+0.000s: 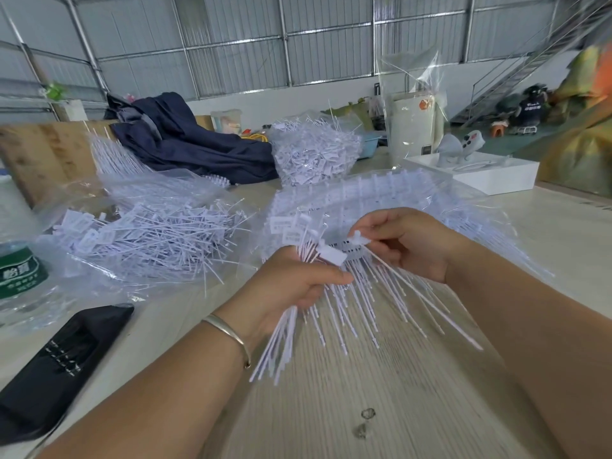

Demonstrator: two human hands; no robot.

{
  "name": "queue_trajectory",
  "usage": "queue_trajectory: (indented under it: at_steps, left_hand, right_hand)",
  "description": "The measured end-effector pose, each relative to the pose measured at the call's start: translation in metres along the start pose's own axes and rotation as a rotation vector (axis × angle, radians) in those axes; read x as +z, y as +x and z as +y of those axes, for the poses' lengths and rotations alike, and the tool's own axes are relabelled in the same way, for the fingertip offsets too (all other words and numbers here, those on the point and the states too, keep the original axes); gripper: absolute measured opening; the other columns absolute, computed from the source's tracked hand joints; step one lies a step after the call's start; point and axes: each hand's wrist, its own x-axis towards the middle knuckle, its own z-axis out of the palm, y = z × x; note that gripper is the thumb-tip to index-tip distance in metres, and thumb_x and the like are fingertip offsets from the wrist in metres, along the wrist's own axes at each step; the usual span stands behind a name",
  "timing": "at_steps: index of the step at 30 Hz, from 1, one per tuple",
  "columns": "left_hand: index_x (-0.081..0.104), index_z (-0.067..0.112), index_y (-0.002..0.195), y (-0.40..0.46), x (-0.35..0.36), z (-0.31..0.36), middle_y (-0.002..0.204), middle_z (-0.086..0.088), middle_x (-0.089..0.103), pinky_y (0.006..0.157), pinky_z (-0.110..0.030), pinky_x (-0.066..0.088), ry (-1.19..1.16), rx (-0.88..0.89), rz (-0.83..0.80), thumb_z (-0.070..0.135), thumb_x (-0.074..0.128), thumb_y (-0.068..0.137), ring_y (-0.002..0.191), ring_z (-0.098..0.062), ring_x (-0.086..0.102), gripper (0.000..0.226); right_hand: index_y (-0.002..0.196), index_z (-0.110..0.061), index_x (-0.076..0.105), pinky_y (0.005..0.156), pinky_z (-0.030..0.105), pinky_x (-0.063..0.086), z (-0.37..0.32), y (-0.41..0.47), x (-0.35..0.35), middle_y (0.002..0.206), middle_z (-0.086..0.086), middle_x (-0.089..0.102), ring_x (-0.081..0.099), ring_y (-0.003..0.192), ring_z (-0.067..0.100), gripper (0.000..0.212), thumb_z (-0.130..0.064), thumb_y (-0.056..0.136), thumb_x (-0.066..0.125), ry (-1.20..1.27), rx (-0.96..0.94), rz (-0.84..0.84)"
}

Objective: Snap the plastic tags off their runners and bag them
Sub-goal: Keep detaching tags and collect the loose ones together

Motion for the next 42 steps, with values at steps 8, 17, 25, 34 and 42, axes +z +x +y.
queue_trajectory:
  at_steps: [8,17,25,34,42]
  left_hand:
    - [0.065,0.010,0.078,0.003,0.008,-0.003,0.069,-0.006,0.063,0.044,-0.021,0.044,-0.368,-0.014,0.162,0.027,0.066,0.091,0.057,-0.016,0.064,0.021]
    - [0.060,0.013,0.098,0.003,0.007,0.000,0.052,0.006,0.031,0.036,-0.017,0.028,-0.367,-0.029,0.003,0.051,0.051,0.093,0.036,-0.007,0.028,0.040]
    - [0.036,0.020,0.049,0.004,0.000,0.007,0.048,0.004,0.033,0.048,-0.020,0.037,-0.845,0.096,0.077,0.045,0.050,0.095,0.041,-0.010,0.035,0.055]
    - [0.070,0.031,0.066,-0.001,-0.008,0.003,0.076,0.024,0.068,0.071,0.000,0.037,0.032,0.367,0.584,0.057,0.036,0.097,0.078,0.011,0.059,0.054]
    - [0.069,0.025,0.074,0.006,-0.019,-0.007,0.067,0.021,0.066,0.061,-0.003,0.039,-0.021,0.380,0.566,0.053,0.064,0.086,0.066,0.010,0.060,0.031]
  right_hand:
    - [0.089,-0.008,0.064,0.049,0.020,0.045,0.002,0.002,0.011,0.065,0.014,0.064,0.051,0.056,0.019,0.011,0.001,0.089,0.058,0.175,-0.035,-0.003]
    - [0.094,0.001,0.060,0.053,0.025,0.044,0.005,0.002,0.028,0.062,0.013,0.065,0.051,0.048,0.018,0.014,-0.008,0.087,0.069,-0.086,-0.306,0.151]
    - [0.109,-0.005,0.057,0.082,0.038,0.057,-0.001,-0.005,0.046,0.099,0.016,0.073,0.072,0.091,0.025,0.062,-0.052,0.071,0.068,-0.106,-0.024,-0.053]
    - [0.126,-0.025,0.053,0.087,0.037,0.049,0.002,-0.013,0.075,0.099,0.008,0.071,0.067,0.094,0.019,0.067,-0.044,0.069,0.081,-0.497,0.007,-0.227]
    - [0.081,-0.008,0.058,0.053,0.028,0.037,0.001,-0.010,0.078,0.053,0.004,0.055,0.044,0.047,0.016,0.020,-0.019,0.097,0.056,-0.584,-0.246,-0.044]
